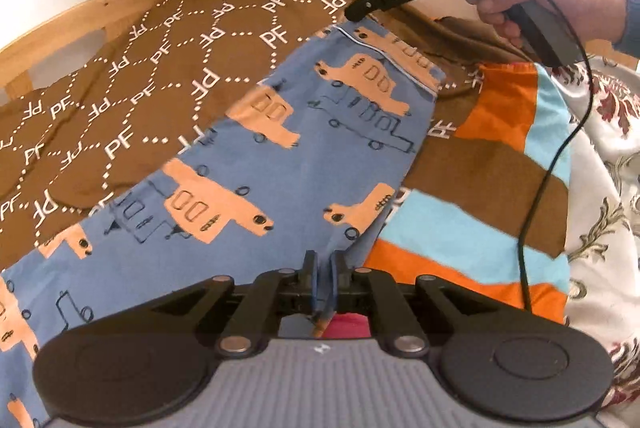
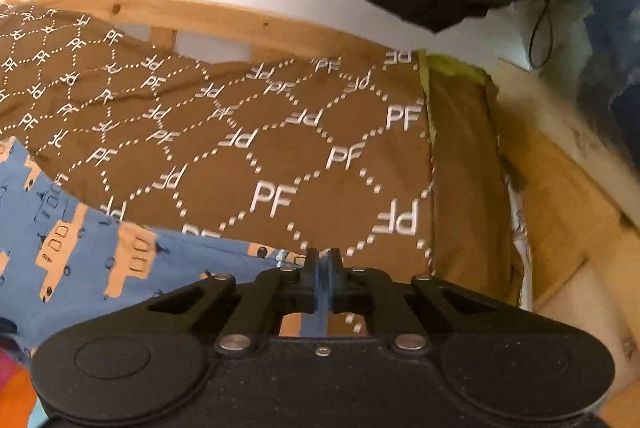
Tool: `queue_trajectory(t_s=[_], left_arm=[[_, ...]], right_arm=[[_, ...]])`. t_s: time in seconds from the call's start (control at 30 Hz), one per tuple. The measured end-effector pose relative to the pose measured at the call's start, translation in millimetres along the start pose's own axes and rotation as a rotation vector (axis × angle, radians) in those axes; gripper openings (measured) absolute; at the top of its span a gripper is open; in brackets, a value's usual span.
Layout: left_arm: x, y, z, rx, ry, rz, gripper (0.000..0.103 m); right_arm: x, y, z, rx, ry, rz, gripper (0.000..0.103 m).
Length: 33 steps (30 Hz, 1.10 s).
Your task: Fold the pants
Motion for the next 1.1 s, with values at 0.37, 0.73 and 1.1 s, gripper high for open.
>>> queue_trajectory(t_s=[0.37, 0.73, 1.1], left_arm=[[-1.5, 35.8, 46.4, -0.072, 0.138, -0.065, 0.056], [22.8, 44.3, 253.7, -0.488, 0.426, 0.098, 0.063], [23.2, 24.3, 237.6, -0.482, 0.298, 0.107, 0.006]], right_arm=[[3.2, 2.2, 18.0, 0.015, 0.049, -0.038, 0.056], [41.0, -23.3, 104.8, -0.259, 0.034, 0.057, 0.075], [55.2, -25.2, 83.0, -0.190, -0.009, 0.069, 0.075]])
Point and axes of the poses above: each gripper's, at about its wrist camera, not at the fingertips, and y roughly against the way its jaws point, z to its left, x to its underside, the point moved 8 cm from there along -y, roughly the way its jaws point, and after that the axes turned 3 degrees about y, right-handed, at the moved point
